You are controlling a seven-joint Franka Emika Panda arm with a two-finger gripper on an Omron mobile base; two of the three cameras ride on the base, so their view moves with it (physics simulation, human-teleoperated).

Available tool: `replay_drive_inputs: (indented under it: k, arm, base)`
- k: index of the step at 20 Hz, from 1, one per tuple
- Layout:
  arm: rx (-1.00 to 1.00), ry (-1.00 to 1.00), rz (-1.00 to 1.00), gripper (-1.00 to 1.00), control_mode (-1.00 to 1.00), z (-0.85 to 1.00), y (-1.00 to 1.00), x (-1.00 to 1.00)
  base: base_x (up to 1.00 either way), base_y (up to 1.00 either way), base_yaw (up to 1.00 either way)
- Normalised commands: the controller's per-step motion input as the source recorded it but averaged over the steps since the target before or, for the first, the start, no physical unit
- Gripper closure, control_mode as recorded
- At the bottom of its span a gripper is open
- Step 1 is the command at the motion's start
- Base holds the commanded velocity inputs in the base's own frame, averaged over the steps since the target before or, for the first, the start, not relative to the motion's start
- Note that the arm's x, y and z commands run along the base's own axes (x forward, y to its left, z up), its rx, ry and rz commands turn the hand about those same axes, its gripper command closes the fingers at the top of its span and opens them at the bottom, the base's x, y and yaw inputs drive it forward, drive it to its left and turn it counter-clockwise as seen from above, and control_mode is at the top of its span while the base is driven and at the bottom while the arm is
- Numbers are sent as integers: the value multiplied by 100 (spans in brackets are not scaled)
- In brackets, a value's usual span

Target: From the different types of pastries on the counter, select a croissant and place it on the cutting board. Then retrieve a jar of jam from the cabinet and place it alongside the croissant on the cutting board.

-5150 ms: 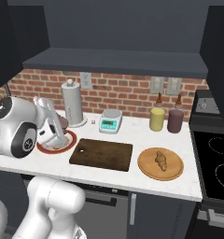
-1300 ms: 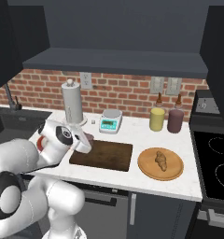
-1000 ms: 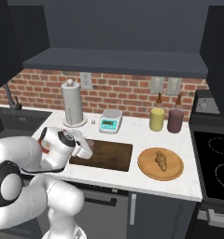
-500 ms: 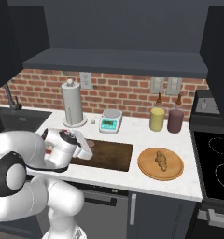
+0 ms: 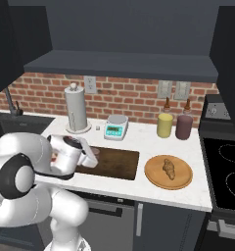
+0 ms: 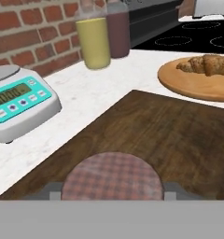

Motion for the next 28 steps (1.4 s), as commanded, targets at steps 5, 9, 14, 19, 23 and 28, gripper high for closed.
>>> replay_drive_inputs:
  k: [5,9,14,19,23,28]
  arm:
    - [3,6,0,-100,-100,-33,1,12]
    - [1,4,0,-100,-100,-32,2,11]
    - [3,6,0,-100,-100,-23,0,1]
    - [1,5,0,-100,-100,-24,0,0]
    - [1,2,0,-100,-100,-15,-2,-3]
    - [1,0,0,-100,-100,-10,-2,-22]
  base:
    - [0,0,0]
    - [0,0,0]
    - [0,0,0]
    - [0,0,0]
    - [0,0,0]
    - [0,0,0]
